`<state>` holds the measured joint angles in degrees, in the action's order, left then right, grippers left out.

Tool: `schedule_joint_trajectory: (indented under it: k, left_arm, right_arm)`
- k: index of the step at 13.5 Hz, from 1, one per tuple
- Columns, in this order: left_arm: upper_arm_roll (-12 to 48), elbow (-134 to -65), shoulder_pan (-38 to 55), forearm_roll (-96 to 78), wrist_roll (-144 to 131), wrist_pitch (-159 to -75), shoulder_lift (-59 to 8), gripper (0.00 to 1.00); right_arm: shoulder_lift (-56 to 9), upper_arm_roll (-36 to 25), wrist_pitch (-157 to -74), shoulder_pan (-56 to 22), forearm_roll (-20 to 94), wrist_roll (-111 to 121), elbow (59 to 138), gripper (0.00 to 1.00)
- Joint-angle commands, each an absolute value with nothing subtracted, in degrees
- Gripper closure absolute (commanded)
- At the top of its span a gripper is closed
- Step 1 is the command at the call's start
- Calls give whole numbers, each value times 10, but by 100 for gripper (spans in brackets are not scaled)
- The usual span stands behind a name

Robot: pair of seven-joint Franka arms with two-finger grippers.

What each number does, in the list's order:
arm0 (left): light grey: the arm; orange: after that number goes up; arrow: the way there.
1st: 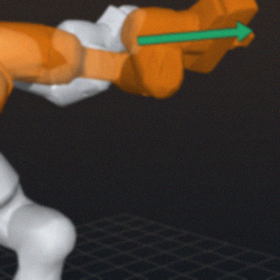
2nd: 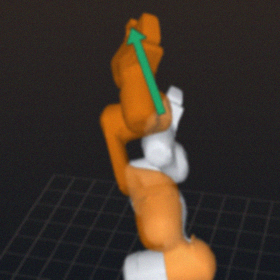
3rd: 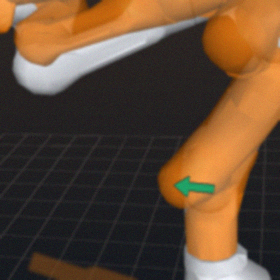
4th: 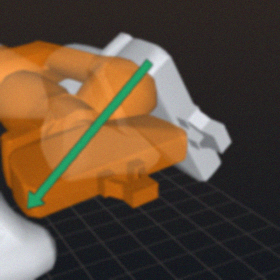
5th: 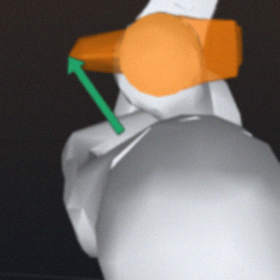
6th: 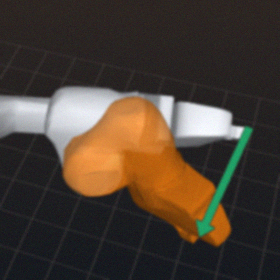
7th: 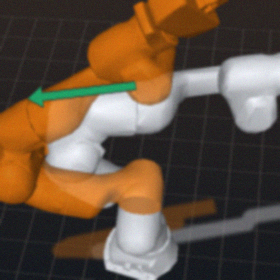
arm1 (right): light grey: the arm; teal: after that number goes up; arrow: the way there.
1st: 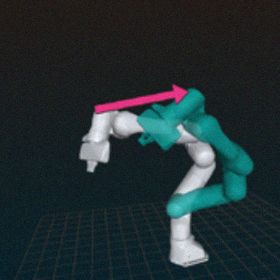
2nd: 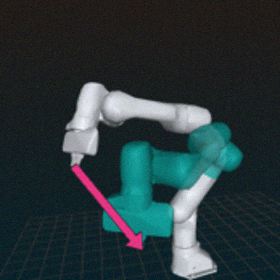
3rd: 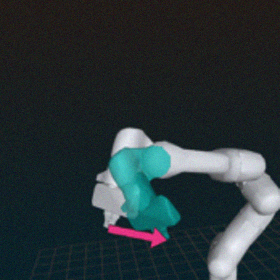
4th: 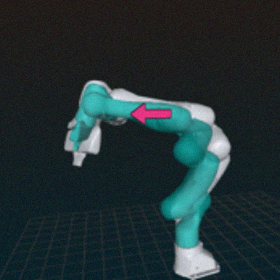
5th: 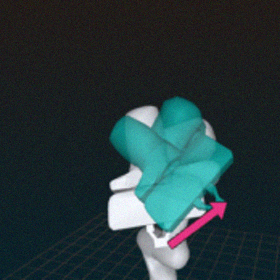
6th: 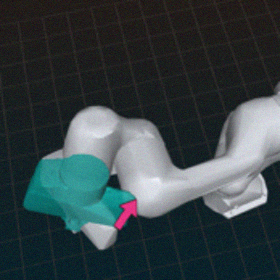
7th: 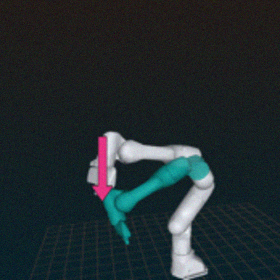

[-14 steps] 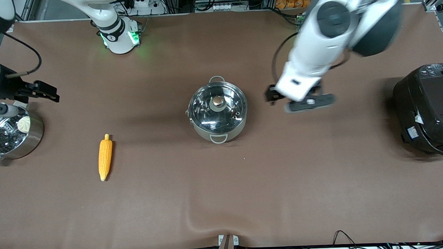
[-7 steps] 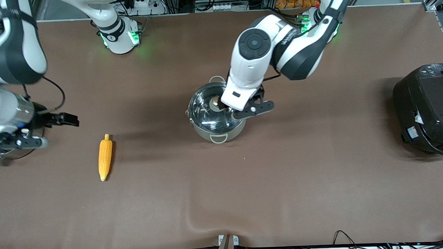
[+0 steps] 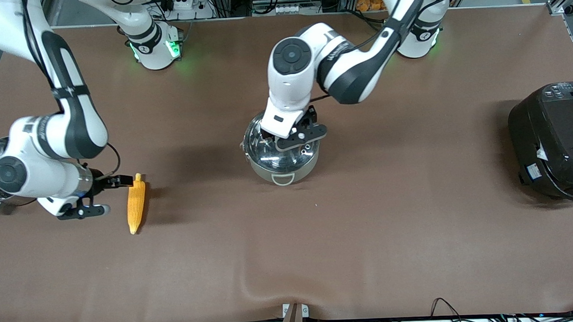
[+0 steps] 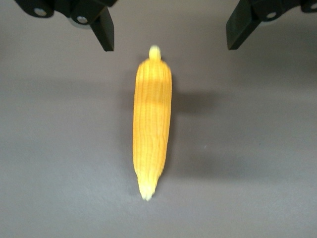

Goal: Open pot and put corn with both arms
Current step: 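Grasp the lid knob with the left gripper while the right gripper grasps the corn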

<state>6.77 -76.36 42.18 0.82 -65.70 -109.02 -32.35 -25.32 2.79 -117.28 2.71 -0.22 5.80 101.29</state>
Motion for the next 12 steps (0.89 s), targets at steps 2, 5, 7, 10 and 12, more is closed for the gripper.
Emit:
schedule_joint_trajectory:
  k: [2, 5, 7, 10, 12]
  left_arm:
    - [35, -744, 467, 12, -672, -1091, -362, 0]
    - [36, -748, 474, 17, -681, -1091, -369, 0]
    - [36, -749, 475, 18, -685, -1091, -373, 0]
    - [36, -748, 490, 29, -706, -1091, -381, 0]
    - [36, -747, 488, 28, -707, -1091, -380, 12]
  right_arm:
    - [-266, 34, -1271, 39, -49, 73, 1067, 0]
    - [-279, 35, -1330, 39, -52, 72, 1092, 0]
    - [-291, 35, -1358, 38, -53, 74, 1092, 0]
    - [-317, 35, -1404, 43, -76, 90, 1092, 0]
    - [-327, 35, -1425, 47, -83, 91, 1098, 0]
